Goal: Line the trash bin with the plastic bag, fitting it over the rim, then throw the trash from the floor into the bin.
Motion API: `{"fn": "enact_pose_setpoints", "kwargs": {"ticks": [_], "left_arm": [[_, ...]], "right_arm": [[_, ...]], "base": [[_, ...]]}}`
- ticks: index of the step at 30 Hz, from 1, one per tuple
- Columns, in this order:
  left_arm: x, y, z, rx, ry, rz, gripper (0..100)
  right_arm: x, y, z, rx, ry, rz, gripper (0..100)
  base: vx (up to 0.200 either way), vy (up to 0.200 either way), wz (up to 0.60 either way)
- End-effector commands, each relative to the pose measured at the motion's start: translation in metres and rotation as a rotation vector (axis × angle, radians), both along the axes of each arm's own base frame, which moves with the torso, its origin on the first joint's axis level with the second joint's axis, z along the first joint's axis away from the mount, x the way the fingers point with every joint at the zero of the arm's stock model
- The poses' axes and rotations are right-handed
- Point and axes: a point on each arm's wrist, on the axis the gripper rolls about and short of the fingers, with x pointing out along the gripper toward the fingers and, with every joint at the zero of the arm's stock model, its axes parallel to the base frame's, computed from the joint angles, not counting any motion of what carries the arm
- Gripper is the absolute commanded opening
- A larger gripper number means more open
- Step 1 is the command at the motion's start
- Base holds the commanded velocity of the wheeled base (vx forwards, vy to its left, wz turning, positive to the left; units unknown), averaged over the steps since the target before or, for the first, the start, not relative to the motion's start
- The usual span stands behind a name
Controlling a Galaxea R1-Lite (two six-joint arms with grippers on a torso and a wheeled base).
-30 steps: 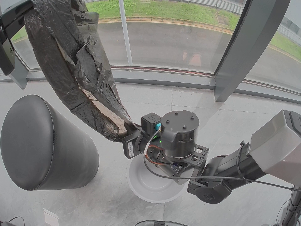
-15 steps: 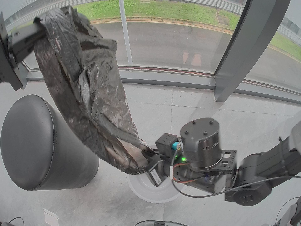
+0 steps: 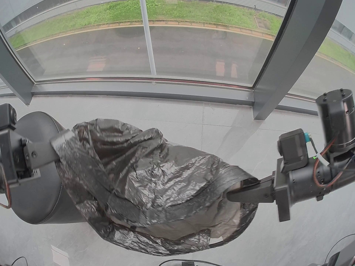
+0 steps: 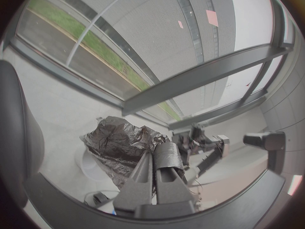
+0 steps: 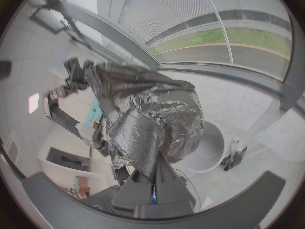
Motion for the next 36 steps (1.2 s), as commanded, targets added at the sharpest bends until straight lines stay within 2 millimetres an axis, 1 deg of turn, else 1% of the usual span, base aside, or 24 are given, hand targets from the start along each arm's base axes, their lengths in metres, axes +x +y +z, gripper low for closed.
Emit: {"fn": "enact_pose_setpoints", "kwargs": {"ticks": [1,5,6,8,9,10,14,18,22,24,26,29,31,32,35,36], "left_arm": [[-0.021,0.008,-0.021,-0.018,0.089,-0.111,0],[-0.030,0.009,-0.031,-0.050,0.152,-0.223,0],[-0.030,0.009,-0.032,-0.050,0.152,-0.228,0],[-0.032,0.009,-0.041,-0.055,0.191,-0.300,0],[-0.033,0.009,-0.041,-0.055,0.192,-0.305,0],[-0.033,0.009,-0.047,-0.057,0.217,-0.343,0],[-0.033,0.008,-0.057,-0.059,0.261,-0.395,0],[-0.030,0.007,-0.061,-0.067,0.290,-0.444,0],[-0.023,0.003,-0.064,-0.073,0.330,-0.499,0],[-0.018,0.001,-0.066,-0.076,0.353,-0.521,0],[-0.007,-0.003,-0.069,-0.077,0.381,-0.539,0],[0.007,-0.009,-0.075,-0.076,0.412,-0.546,0],[0.011,-0.010,-0.077,-0.075,0.419,-0.547,0],[0.019,-0.017,-0.082,-0.069,0.436,-0.565,0],[0.023,-0.022,-0.084,-0.066,0.438,-0.580,0],[0.028,-0.024,-0.087,-0.064,0.449,-0.584,0]], "right_arm": [[-0.008,-0.032,0.026,0.118,0.063,-0.037,0],[-0.006,-0.031,0.016,0.130,0.169,-0.008,0],[-0.005,-0.031,0.016,0.131,0.173,-0.008,0],[-0.004,-0.029,0.007,0.132,0.248,0.005,0],[-0.004,-0.029,0.007,0.132,0.250,0.005,0],[-0.003,-0.027,0.001,0.127,0.291,0.013,0],[0.000,-0.024,-0.016,0.082,0.372,0.017,0],[-0.005,-0.027,-0.026,0.077,0.430,0.054,0],[-0.012,-0.031,-0.023,0.091,0.456,0.062,0],[-0.017,-0.036,-0.018,0.094,0.476,0.050,0],[-0.023,-0.041,-0.009,0.087,0.492,0.042,0],[-0.029,-0.045,-0.004,0.053,0.537,0.030,0],[-0.030,-0.046,-0.003,0.044,0.551,0.027,0],[-0.032,-0.048,-0.003,0.022,0.579,0.019,0],[-0.032,-0.050,-0.006,0.014,0.589,0.007,0],[-0.030,-0.052,-0.007,0.015,0.596,-0.011,0]], "base": [[0.000,0.000,0.00],[0.000,0.000,0.00],[0.000,0.000,0.00],[0.000,0.000,0.00],[0.000,0.000,0.00],[0.000,0.000,0.00],[0.000,0.000,0.00],[0.000,0.000,0.00],[0.000,0.000,0.00],[0.000,0.000,0.00],[0.000,0.000,0.00],[0.000,0.000,0.00],[0.000,0.000,0.00],[0.000,0.000,0.00],[0.000,0.000,0.00],[0.000,0.000,0.00]]}}
